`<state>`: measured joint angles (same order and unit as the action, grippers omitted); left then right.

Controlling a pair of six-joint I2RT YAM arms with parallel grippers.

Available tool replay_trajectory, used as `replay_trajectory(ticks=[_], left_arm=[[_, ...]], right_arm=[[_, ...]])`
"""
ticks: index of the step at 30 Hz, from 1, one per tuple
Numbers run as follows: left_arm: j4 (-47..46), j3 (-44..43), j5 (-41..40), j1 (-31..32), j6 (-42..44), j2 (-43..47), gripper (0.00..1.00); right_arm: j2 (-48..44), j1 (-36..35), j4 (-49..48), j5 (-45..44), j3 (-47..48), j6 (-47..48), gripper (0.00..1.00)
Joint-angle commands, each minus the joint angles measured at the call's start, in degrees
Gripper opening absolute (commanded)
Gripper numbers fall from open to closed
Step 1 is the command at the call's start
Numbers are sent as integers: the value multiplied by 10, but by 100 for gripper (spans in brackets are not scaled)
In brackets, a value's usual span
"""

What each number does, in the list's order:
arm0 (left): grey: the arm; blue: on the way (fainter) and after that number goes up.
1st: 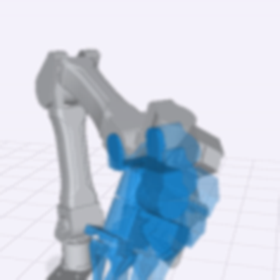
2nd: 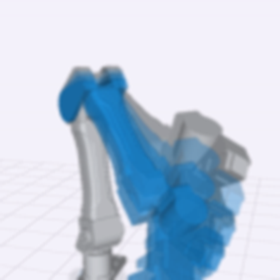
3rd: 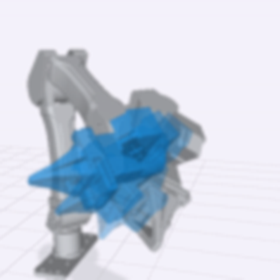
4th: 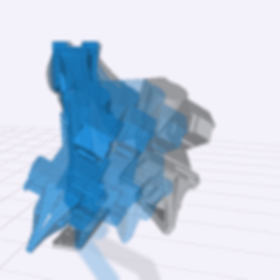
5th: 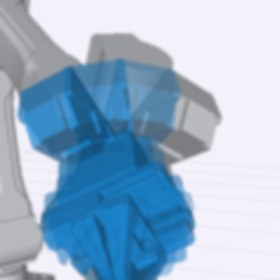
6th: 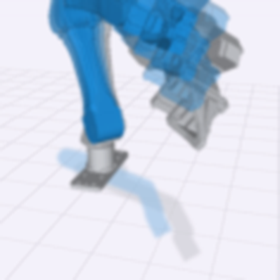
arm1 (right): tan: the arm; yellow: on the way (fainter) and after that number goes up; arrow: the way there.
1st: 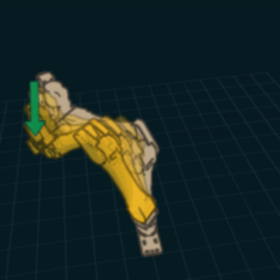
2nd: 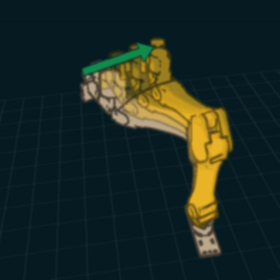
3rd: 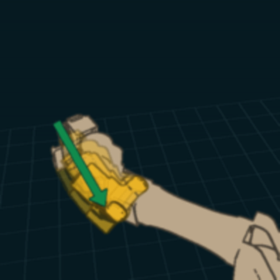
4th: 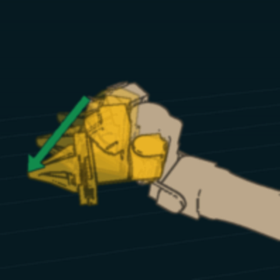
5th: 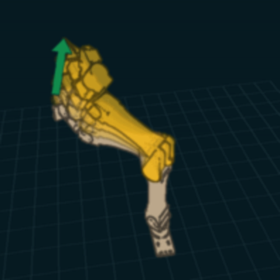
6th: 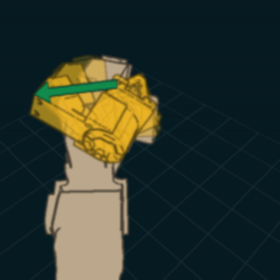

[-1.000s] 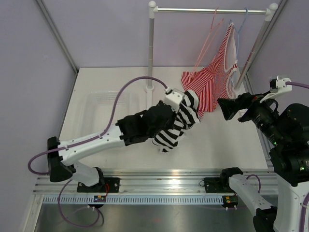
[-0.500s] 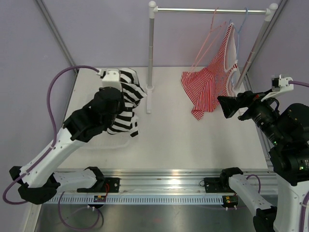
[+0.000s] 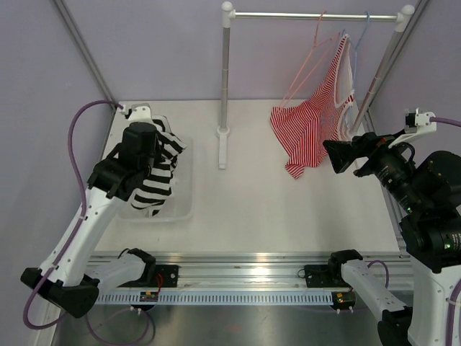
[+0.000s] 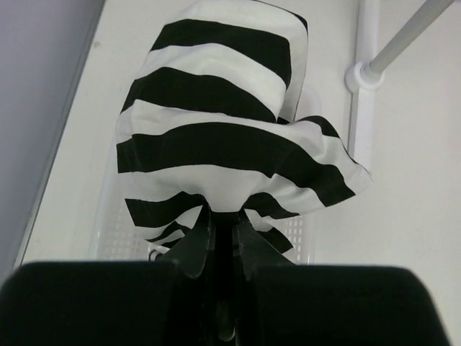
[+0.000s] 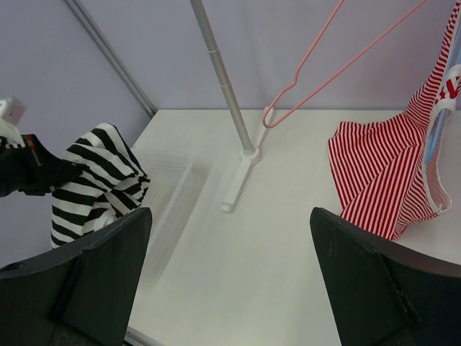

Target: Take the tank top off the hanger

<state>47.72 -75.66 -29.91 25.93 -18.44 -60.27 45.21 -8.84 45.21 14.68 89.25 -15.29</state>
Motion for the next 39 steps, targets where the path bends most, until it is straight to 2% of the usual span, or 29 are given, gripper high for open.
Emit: replay_trajectory(ticks=[1,5,8,13,15,17,18,20,24,27,30,35,39], left_arm=[[-27,24,57,-8,-1,-33,0],[-7,53,67,-37,-47,-62,0],[-4,72,65,-64,-66,-68,6],[4,64,46,-94,-78,-71,9],[10,54,55,-98,-75,-78,32],[14,47,59,-98,-76,-78,72],[16,44,64,-98,-73,-70,99],[20,28,71,-98,-66,-50,99],[46,-4,68,-98,-28,27,99],[81,-30,43,-98,-6,102,99],[131,-55,38,-98,10,156,99],[205,-71,3,-92,27,213,99],[218,-70,29,-89,31,269,99]], right_arm=[[6,2,-21,12,2,-1,99],[8,2,-14,18,3,3,100],[8,2,-9,20,2,9,100],[7,1,2,18,4,19,99],[8,2,7,16,7,22,100],[13,2,19,15,12,29,100],[15,2,32,13,19,32,100],[25,2,52,-3,25,42,100],[26,-10,92,-116,13,63,99],[8,-61,117,-228,-19,88,99],[-16,-99,146,-289,-37,86,99],[-73,-100,182,-315,-52,60,100],[-100,-101,212,-341,-52,54,100]])
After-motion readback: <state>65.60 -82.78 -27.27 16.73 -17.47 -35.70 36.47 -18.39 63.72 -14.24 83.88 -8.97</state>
